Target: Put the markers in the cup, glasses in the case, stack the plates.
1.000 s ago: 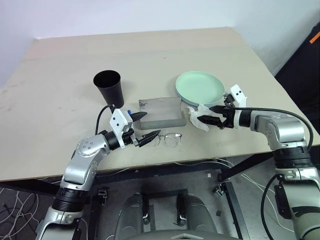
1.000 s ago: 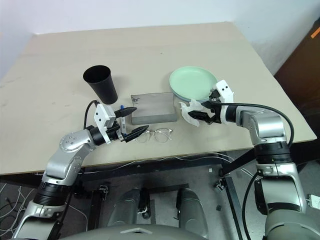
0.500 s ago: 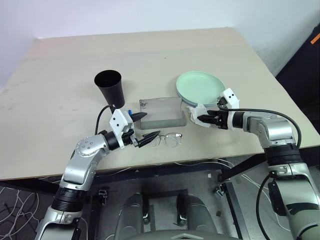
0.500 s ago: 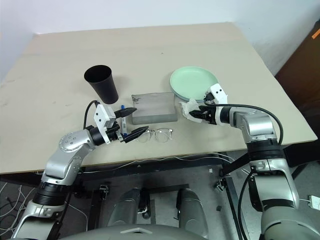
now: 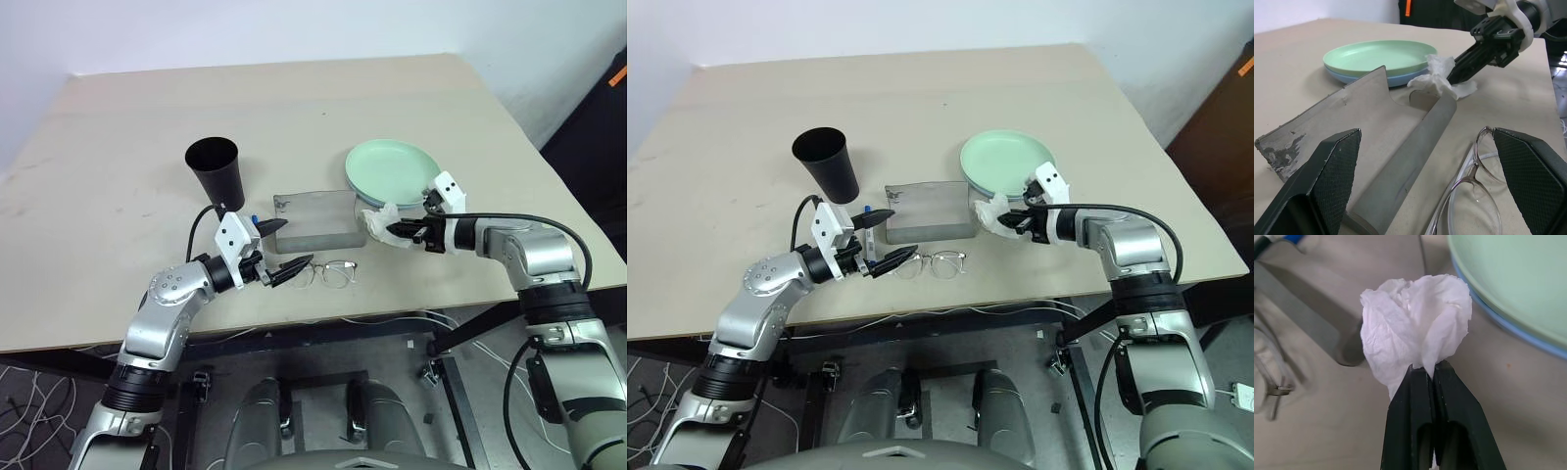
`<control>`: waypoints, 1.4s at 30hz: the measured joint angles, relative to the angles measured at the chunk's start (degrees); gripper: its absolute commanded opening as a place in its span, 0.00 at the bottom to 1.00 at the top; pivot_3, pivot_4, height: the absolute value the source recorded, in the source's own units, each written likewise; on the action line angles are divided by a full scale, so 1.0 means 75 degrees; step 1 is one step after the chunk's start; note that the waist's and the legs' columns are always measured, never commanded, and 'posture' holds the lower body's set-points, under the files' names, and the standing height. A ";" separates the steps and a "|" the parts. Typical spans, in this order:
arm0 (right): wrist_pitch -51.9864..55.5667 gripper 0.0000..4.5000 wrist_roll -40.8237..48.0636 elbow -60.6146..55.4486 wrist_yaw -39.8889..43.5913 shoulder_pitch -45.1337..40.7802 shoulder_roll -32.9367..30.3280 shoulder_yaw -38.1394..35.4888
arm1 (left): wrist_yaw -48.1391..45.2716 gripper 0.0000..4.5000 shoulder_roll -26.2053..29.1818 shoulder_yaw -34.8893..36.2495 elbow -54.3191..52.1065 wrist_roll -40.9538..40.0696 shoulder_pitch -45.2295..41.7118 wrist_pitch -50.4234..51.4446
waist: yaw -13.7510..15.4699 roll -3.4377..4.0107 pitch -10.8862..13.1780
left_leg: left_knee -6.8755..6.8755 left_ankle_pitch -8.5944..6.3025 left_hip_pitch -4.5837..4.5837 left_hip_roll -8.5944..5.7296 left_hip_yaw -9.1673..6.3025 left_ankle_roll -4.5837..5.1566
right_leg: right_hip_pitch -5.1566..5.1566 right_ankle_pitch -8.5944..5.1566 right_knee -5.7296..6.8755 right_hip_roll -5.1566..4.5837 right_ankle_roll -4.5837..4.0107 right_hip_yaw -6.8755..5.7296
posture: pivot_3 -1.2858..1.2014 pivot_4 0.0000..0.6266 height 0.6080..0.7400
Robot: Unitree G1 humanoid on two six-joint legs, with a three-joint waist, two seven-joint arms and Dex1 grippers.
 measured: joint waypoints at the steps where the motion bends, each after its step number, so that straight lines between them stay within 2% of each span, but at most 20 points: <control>1: 0.0008 0.01 0.0044 -0.0104 0.0035 -0.0001 -0.0065 -0.0030 | 0.0001 1.00 0.0000 0.0003 0.0007 0.0000 -0.0003 0.0000 | 0.0003 0.0000 0.0000 | 0.0000 0.0000 0.0000 0.0000 -0.0001 0.0000 | 0.0001 0.0000 0.0000 0.0000 0.0000 0.0000 | 0.52 0.24 0.70; 6: 0.0009 0.01 0.0152 -0.0586 0.0120 -0.0005 -0.0460 -0.0199 | 0.0001 1.00 0.0020 0.0062 0.0043 0.0003 -0.0002 -0.0005 | 0.0002 0.0000 0.0000 | 0.0000 -0.0001 0.0000 0.0001 0.0000 -0.0001 | -0.0001 -0.0001 -0.0001 -0.0001 -0.0001 0.0000 | 0.52 0.24 0.70; 12: 0.0110 0.01 0.0624 -0.1035 0.0223 -0.0243 -0.0536 -0.0583 | 0.0024 1.00 0.0061 0.0169 0.0048 0.0026 0.0003 -0.0018 | -0.0011 0.0000 0.0000 | 0.0000 -0.0001 0.0001 0.0001 -0.0001 -0.0001 | -0.0003 -0.0001 -0.0001 0.0000 -0.0001 0.0000 | 0.52 0.24 0.70; 21: -0.0193 0.01 0.0646 -0.0810 -0.0012 -0.0967 0.0057 -0.0440 | 0.0118 1.00 0.0082 0.0314 0.0048 0.0043 0.0070 -0.0029 | 0.0000 0.0000 0.0000 | -0.0001 -0.0001 0.0000 0.0004 0.0001 -0.0002 | -0.0002 0.0000 -0.0001 -0.0003 -0.0001 0.0000 | 0.52 0.24 0.70; 26: -0.1228 0.01 0.0001 0.0700 -0.0562 -0.1754 0.0414 -0.0271 | 0.0163 1.00 0.0059 0.0319 0.0038 0.0054 0.0163 -0.0089 | -0.0021 0.0001 0.0000 | 0.0000 -0.0001 0.0000 0.0002 0.0004 -0.0002 | -0.0005 0.0001 -0.0001 -0.0003 -0.0001 0.0000 | 0.52 0.24 0.70; 31: -0.2367 0.01 -0.0961 0.3710 -0.1407 -0.3011 0.0877 -0.0091 | 0.0271 1.00 0.0030 0.0326 0.0005 0.0057 0.0227 -0.0128 | -0.0030 0.0001 0.0000 | -0.0005 0.0001 0.0000 0.0002 0.0009 -0.0001 | -0.0008 0.0002 0.0003 0.0005 -0.0004 0.0000 | 0.52 0.24 0.70; 35: -0.2797 0.01 -0.1522 0.5382 -0.1784 -0.3379 0.1112 0.0109 | 0.0319 1.00 0.0032 0.0326 -0.0002 0.0059 0.0258 -0.0129 | -0.0025 0.0001 0.0001 | -0.0003 0.0010 -0.0005 -0.0001 0.0029 0.0014 | -0.0007 0.0009 0.0002 0.0004 0.0009 0.0002 | 0.52 0.24 0.70; 39: -0.3067 0.01 -0.1827 0.6335 -0.2027 -0.3562 0.1241 0.0113 | 0.0390 1.00 0.0033 0.0327 -0.0033 0.0060 0.0308 -0.0129 | -0.0045 0.0003 0.0002 | -0.0003 0.0010 -0.0004 -0.0001 0.0034 0.0012 | -0.0009 0.0015 0.0009 0.0005 0.0021 0.0002 | 0.52 0.24 0.70; 42: -0.3301 0.15 -0.1877 0.6502 -0.2024 -0.3623 0.1259 0.0065 | 0.0443 1.00 0.0035 0.0327 -0.0074 0.0059 0.0406 -0.0129 | -0.0054 0.0004 0.0002 | -0.0002 0.0007 -0.0001 0.0000 0.0029 0.0006 | -0.0010 0.0015 0.0015 0.0005 0.0020 0.0002 | 0.52 0.24 0.70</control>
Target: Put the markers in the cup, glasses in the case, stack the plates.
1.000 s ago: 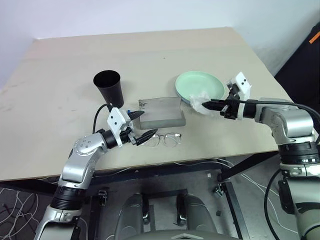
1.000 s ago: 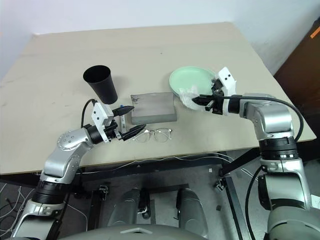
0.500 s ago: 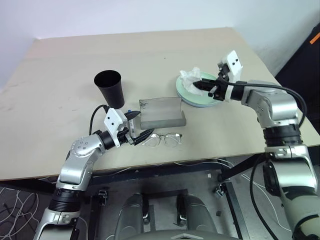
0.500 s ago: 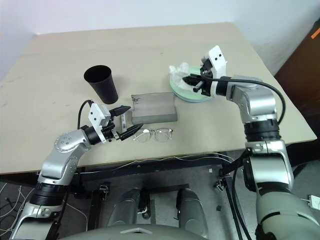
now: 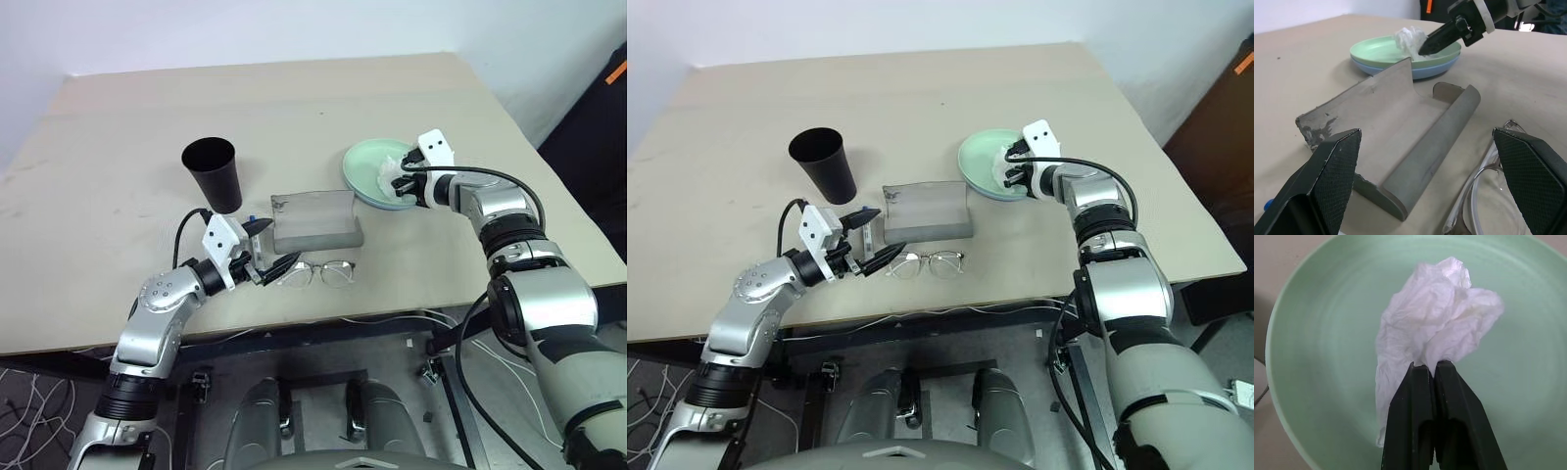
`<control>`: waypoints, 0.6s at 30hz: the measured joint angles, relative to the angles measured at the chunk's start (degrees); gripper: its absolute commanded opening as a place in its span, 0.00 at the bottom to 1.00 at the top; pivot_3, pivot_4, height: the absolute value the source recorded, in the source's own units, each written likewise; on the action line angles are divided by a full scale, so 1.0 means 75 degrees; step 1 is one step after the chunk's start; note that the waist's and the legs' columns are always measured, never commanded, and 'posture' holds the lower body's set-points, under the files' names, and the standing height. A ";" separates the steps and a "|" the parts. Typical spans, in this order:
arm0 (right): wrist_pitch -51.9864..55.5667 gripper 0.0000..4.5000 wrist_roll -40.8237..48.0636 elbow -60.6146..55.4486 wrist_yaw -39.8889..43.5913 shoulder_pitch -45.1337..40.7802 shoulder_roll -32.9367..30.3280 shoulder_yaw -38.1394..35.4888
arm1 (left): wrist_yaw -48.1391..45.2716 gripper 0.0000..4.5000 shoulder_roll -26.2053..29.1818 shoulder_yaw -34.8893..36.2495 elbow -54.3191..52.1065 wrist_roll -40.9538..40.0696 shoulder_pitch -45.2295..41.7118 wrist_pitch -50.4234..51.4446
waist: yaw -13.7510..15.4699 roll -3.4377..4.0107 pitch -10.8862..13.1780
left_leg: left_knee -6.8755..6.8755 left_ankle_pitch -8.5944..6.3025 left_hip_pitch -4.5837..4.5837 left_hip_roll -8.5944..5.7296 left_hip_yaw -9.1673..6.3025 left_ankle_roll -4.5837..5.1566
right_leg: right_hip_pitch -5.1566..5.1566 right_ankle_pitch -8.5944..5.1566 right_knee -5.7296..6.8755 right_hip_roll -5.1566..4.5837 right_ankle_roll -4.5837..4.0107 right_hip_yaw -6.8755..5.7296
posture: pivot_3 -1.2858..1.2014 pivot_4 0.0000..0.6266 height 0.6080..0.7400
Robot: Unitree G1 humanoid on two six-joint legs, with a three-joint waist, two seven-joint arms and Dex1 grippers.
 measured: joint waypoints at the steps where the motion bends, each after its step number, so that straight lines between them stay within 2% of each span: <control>1: -0.0049 0.21 -0.0004 0.0019 0.0000 -0.0032 0.0001 -0.0046 | 0.0006 1.00 0.0001 0.0000 0.0000 0.0000 0.0008 0.0000 | -0.0001 0.0000 0.0000 | 0.0000 -0.0003 0.0001 0.0000 -0.0002 -0.0005 | -0.0001 -0.0001 0.0002 0.0000 -0.0001 0.0000 | 0.52 0.24 0.70; 11: -0.0195 0.97 -0.0161 0.0035 -0.0107 -0.0212 -0.0079 -0.0123 | 0.0013 1.00 0.0103 0.0002 -0.0048 -0.0005 0.0006 0.0002 | 0.0014 0.0000 0.0000 | 0.0003 -0.0003 0.0001 0.0001 -0.0010 -0.0006 | 0.0000 -0.0002 0.0003 -0.0001 -0.0004 0.0002 | 0.52 0.24 0.70; 18: 0.0320 0.97 -0.0121 -0.1097 0.0492 -0.0230 -0.0684 -0.0251 | 0.0011 1.00 0.0130 0.0033 -0.0055 -0.0021 0.0006 0.0011 | -0.0003 0.0002 0.0001 | 0.0002 -0.0004 0.0002 0.0002 -0.0014 -0.0008 | -0.0005 -0.0011 0.0004 -0.0001 -0.0020 0.0007 | 0.52 0.24 0.70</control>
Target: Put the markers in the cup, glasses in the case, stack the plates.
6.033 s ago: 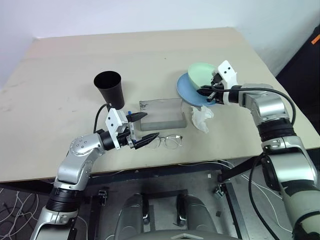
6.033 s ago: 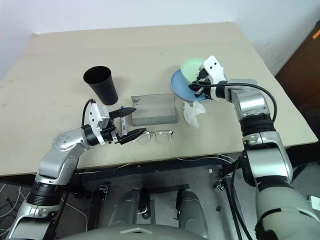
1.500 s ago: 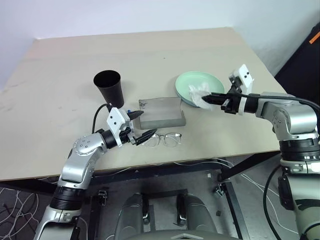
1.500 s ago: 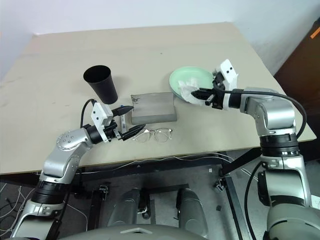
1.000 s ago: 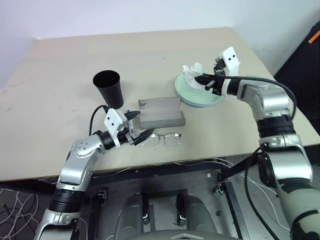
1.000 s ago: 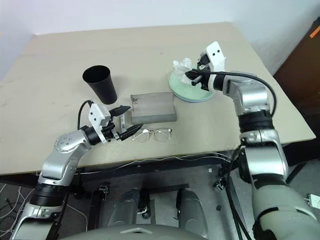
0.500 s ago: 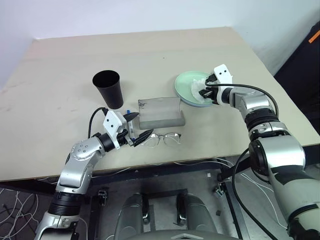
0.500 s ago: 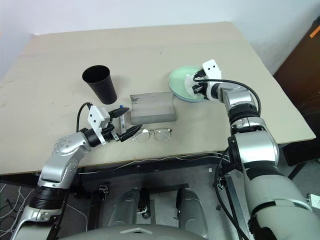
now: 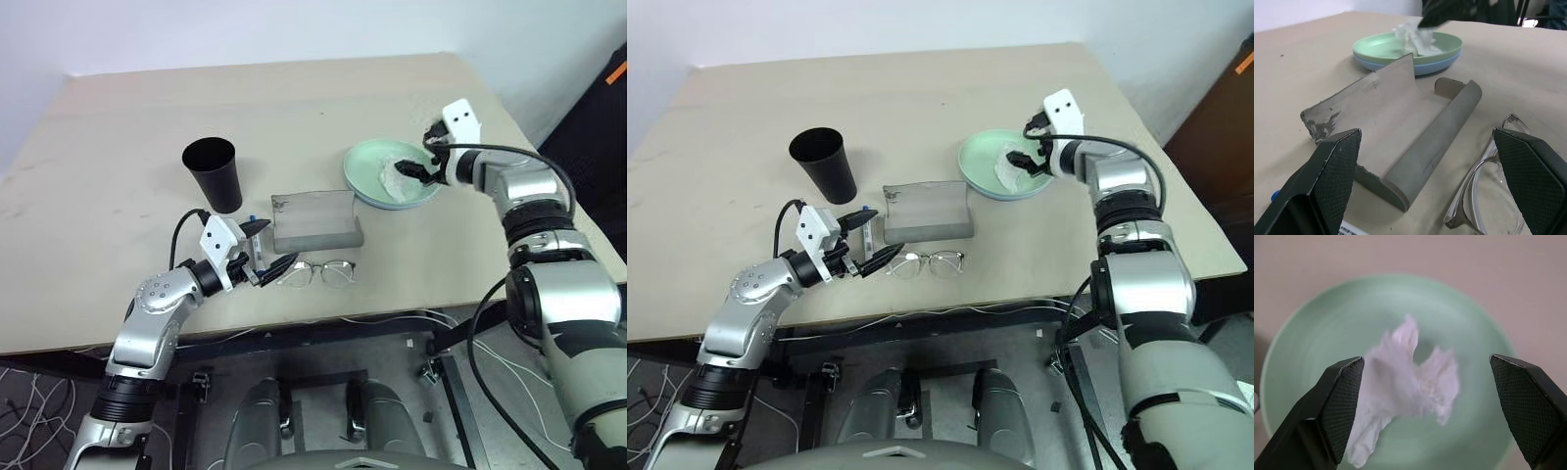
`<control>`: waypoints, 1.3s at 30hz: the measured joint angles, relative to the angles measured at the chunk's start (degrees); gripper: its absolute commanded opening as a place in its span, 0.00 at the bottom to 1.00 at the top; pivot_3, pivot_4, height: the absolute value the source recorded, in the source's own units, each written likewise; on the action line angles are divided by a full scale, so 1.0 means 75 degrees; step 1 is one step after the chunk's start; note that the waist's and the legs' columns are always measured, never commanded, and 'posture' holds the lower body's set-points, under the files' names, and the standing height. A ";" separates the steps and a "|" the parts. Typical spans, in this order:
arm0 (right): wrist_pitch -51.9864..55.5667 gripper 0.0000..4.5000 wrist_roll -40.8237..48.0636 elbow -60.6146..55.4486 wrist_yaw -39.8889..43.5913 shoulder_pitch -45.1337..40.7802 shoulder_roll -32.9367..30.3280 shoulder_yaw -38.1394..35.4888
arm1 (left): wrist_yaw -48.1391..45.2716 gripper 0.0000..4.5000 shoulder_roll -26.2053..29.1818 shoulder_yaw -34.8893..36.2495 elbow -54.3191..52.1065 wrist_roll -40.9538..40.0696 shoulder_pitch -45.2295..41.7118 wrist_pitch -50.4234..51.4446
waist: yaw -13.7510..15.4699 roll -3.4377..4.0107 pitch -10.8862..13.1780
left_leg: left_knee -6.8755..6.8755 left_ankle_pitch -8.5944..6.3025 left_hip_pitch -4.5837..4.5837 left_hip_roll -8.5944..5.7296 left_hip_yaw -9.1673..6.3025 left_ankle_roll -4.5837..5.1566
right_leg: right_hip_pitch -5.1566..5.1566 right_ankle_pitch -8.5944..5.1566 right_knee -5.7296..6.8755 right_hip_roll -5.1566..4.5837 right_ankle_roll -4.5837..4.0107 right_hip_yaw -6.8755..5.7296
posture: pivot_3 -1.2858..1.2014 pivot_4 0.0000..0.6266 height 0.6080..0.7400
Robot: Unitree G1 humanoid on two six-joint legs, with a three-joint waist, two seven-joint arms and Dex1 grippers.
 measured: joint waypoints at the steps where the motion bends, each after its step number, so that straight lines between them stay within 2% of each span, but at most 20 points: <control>1: 0.0125 0.97 0.0016 -0.0245 0.0095 0.0017 -0.0018 -0.0004 | -0.0001 1.00 0.0000 0.0001 -0.0004 -0.0001 0.0000 0.0000 | -0.0013 0.0000 0.0000 | 0.0000 0.0000 0.0001 0.0001 0.0001 0.0000 | -0.0001 0.0000 0.0001 0.0001 0.0000 0.0002 | 0.52 0.24 0.70; 5: 0.0789 0.97 0.0383 -0.2201 0.1112 0.0639 -0.0080 0.0094 | 0.0000 1.00 0.0015 0.0006 -0.0055 0.0001 0.0003 0.0001 | 0.0014 0.0001 0.0000 | -0.0001 0.0000 0.0001 0.0004 -0.0002 0.0001 | -0.0002 0.0001 0.0005 0.0002 0.0002 0.0003 | 0.52 0.24 0.70; 10: 0.2568 0.97 0.1322 -0.4293 0.2226 0.1198 -0.0045 0.0268 | -0.0001 1.00 0.0027 0.0013 -0.0074 0.0001 0.0018 -0.0002 | 0.0040 0.0001 0.0000 | 0.0003 -0.0002 0.0000 0.0012 -0.0003 0.0000 | -0.0003 -0.0001 0.0004 -0.0005 -0.0003 0.0003 | 0.52 0.24 0.70; 16: 0.3896 0.97 0.2210 -0.5709 0.3463 0.1350 -0.0212 0.0882 | -0.0024 1.00 0.0095 0.0032 -0.0086 -0.0012 0.0078 0.0002 | 0.0044 0.0000 0.0000 | 0.0002 -0.0004 0.0001 0.0015 -0.0006 -0.0002 | -0.0003 -0.0001 -0.0001 -0.0009 -0.0006 0.0002 | 0.52 0.24 0.70; 21: 0.4507 0.97 0.2330 -0.5674 0.4082 0.1190 -0.0221 0.1706 | -0.0175 1.00 0.0261 0.0271 -0.0132 -0.0216 0.0165 0.0022 | 0.0025 0.0000 0.0000 | -0.0002 -0.0005 -0.0002 0.0016 -0.0005 -0.0002 | -0.0013 -0.0001 -0.0004 -0.0009 -0.0009 0.0002 | 0.52 0.24 0.70; 28: 0.4536 0.97 0.2310 -0.5106 0.5029 0.0692 0.0043 0.2739 | -0.0519 1.00 0.0749 0.0703 -0.0171 -0.0584 0.0539 0.0139 | 0.0018 0.0000 0.0000 | -0.0007 -0.0005 -0.0002 0.0020 -0.0003 -0.0003 | -0.0036 -0.0001 -0.0016 -0.0007 -0.0009 0.0002 | 0.52 0.24 0.70; 33: 0.4187 0.97 0.2029 -0.4655 0.5749 0.0494 0.0384 0.3680 | -0.0565 1.00 0.0765 0.0846 -0.0171 -0.0608 0.0658 0.0121 | 0.0043 0.0000 0.0000 | -0.0008 -0.0007 -0.0006 0.0018 -0.0001 -0.0001 | -0.0037 0.0000 -0.0022 -0.0013 -0.0009 0.0001 | 0.52 0.24 0.70; 39: 0.3358 0.97 0.1262 -0.3109 0.6107 0.0069 0.0919 0.4259 | -0.0512 1.00 0.0707 0.0839 -0.0169 -0.0550 0.0682 -0.0047 | 0.0036 0.0000 0.0000 | -0.0017 -0.0007 -0.0006 0.0021 0.0005 -0.0002 | -0.0042 0.0002 -0.0023 -0.0010 -0.0012 0.0001 | 0.52 0.24 0.70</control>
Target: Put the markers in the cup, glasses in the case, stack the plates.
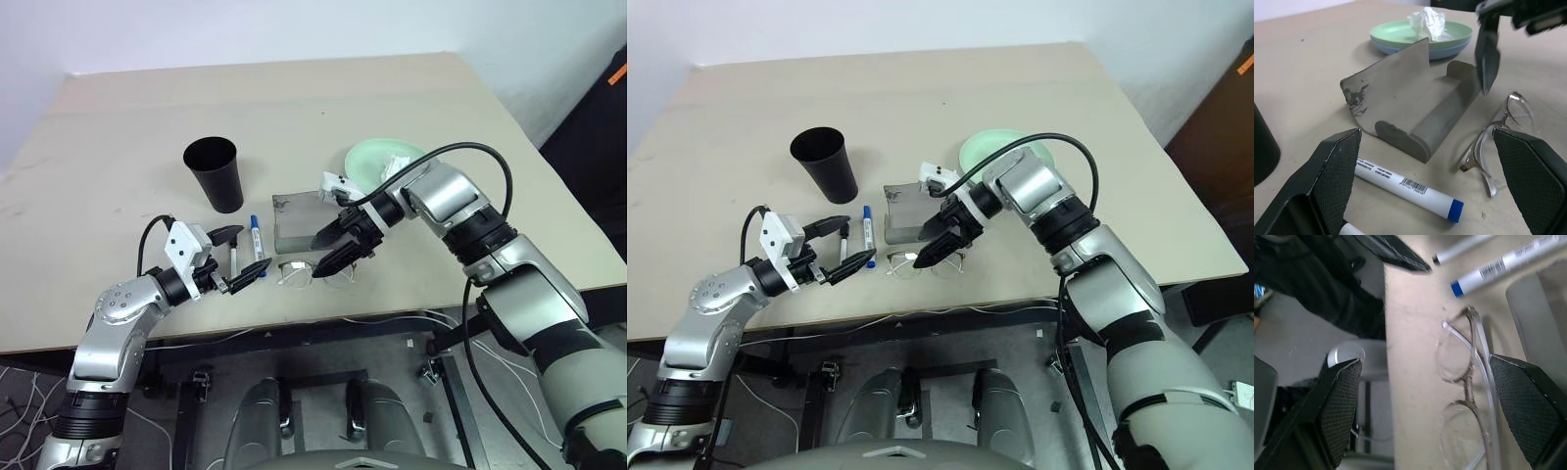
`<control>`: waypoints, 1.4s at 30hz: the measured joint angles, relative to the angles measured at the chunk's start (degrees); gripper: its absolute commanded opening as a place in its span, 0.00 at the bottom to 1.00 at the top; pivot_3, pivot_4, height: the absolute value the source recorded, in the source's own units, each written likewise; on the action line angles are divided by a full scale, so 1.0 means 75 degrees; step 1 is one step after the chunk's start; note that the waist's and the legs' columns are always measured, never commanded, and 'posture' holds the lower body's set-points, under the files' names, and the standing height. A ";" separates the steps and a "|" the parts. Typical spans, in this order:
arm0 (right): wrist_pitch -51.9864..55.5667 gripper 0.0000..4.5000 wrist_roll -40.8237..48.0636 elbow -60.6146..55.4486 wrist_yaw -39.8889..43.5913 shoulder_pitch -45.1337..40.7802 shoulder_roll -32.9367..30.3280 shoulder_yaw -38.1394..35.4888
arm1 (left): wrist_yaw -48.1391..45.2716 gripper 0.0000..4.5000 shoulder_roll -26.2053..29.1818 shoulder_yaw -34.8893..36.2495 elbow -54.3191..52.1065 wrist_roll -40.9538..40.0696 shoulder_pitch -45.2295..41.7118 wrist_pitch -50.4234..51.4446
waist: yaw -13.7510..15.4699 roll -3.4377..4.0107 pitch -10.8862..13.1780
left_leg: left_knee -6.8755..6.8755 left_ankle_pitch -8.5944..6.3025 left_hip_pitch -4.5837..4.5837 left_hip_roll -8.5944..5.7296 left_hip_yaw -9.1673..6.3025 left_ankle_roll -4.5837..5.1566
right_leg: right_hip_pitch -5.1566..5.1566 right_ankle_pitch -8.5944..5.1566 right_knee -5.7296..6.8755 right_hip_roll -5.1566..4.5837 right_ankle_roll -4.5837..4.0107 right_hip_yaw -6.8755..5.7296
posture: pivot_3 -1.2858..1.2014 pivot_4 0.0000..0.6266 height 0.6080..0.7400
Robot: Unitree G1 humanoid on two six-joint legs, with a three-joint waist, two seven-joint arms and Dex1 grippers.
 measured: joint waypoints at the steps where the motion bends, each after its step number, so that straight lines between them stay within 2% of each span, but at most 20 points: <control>1: -0.0131 0.97 -0.0104 0.0210 0.0045 -0.0039 0.0069 0.0031 | 0.0015 1.00 -0.0037 -0.0004 0.0000 0.0025 0.0008 -0.0023 | -0.0004 0.0000 0.0000 | 0.0000 0.0000 -0.0001 0.0000 0.0003 0.0000 | -0.0001 0.0000 0.0000 0.0000 0.0001 0.0000 | 0.52 0.24 0.70; 6: -0.0854 0.97 -0.0597 0.0845 0.0401 -0.0090 0.0213 0.0379 | 0.0043 1.00 -0.0149 -0.0013 0.0000 0.0073 0.0126 -0.0110 | -0.0002 0.0000 0.0000 | -0.0001 0.0000 -0.0004 0.0000 0.0004 0.0000 | -0.0003 0.0000 -0.0001 0.0001 0.0001 0.0000 | 0.52 0.24 0.70; 12: -0.1044 0.97 -0.0594 0.1061 0.0446 -0.0092 0.0258 0.0588 | 0.0177 1.00 -0.0249 -0.0055 -0.0029 0.0148 0.0161 -0.0107 | -0.0006 0.0000 0.0000 | 0.0000 0.0000 -0.0003 0.0002 0.0002 0.0000 | -0.0004 0.0001 0.0001 0.0001 0.0000 0.0000 | 0.52 0.24 0.70; 15: -0.1061 0.84 -0.0596 0.1197 0.0457 -0.0142 0.0377 0.0597 | 0.0205 1.00 -0.0266 -0.0135 -0.0057 0.0198 0.0157 -0.0106 | -0.0010 0.0000 0.0000 | -0.0001 0.0000 -0.0003 0.0002 0.0003 0.0000 | -0.0005 0.0001 0.0001 0.0001 0.0000 0.0000 | 0.52 0.24 0.70; 18: -0.1079 0.63 -0.0604 0.1220 0.0460 -0.0182 0.0436 0.0599 | 0.0220 1.00 -0.0284 -0.0216 -0.0057 0.0211 0.0156 -0.0103 | -0.0007 0.0000 0.0000 | -0.0001 0.0000 -0.0004 0.0002 0.0003 0.0000 | -0.0005 0.0001 0.0000 0.0001 0.0000 0.0000 | 0.52 0.24 0.70; 29: -0.1025 0.63 -0.0776 0.1253 0.0465 -0.0236 0.0718 0.0746 | 0.0224 1.00 -0.0404 -0.0302 -0.0041 0.0235 0.0152 -0.0131 | -0.0009 0.0000 0.0000 | -0.0002 0.0000 -0.0004 0.0004 0.0004 -0.0001 | -0.0007 0.0001 0.0000 0.0000 -0.0001 0.0000 | 0.52 0.24 0.70; 32: -0.1019 0.51 -0.0887 0.1399 0.0467 -0.0287 0.0778 0.0746 | 0.0229 1.00 -0.0404 -0.0302 -0.0041 0.0238 0.0152 -0.0134 | -0.0007 0.0000 0.0000 | -0.0004 0.0000 -0.0004 0.0004 0.0004 -0.0001 | -0.0008 0.0001 0.0000 0.0000 -0.0001 0.0000 | 0.52 0.24 0.70; 36: -0.1033 0.24 -0.0979 0.1658 0.0467 -0.0436 0.0904 0.0733 | 0.0242 1.00 -0.0405 -0.0304 -0.0040 0.0247 0.0148 -0.0134 | -0.0014 0.0000 0.0000 | -0.0007 0.0000 -0.0004 0.0004 0.0004 -0.0001 | -0.0009 0.0001 0.0000 0.0000 -0.0001 0.0000 | 0.52 0.24 0.70; 38: -0.1058 0.24 -0.1015 0.1681 0.0467 -0.0440 0.0949 0.0722 | 0.0244 1.00 -0.0405 -0.0304 -0.0036 0.0250 0.0148 -0.0136 | -0.0012 0.0000 0.0000 | -0.0010 0.0000 -0.0004 0.0004 0.0005 -0.0001 | -0.0010 0.0000 -0.0002 0.0000 -0.0001 0.0000 | 0.52 0.24 0.70; 42: -0.1101 0.05 -0.1112 0.1715 0.0481 -0.0445 0.0980 0.0666 | 0.0261 1.00 -0.0406 -0.0303 -0.0032 0.0273 0.0144 -0.0146 | -0.0010 0.0000 0.0000 | -0.0012 0.0000 -0.0004 0.0004 0.0006 -0.0001 | -0.0010 0.0001 -0.0004 0.0000 -0.0001 0.0000 | 0.52 0.24 0.70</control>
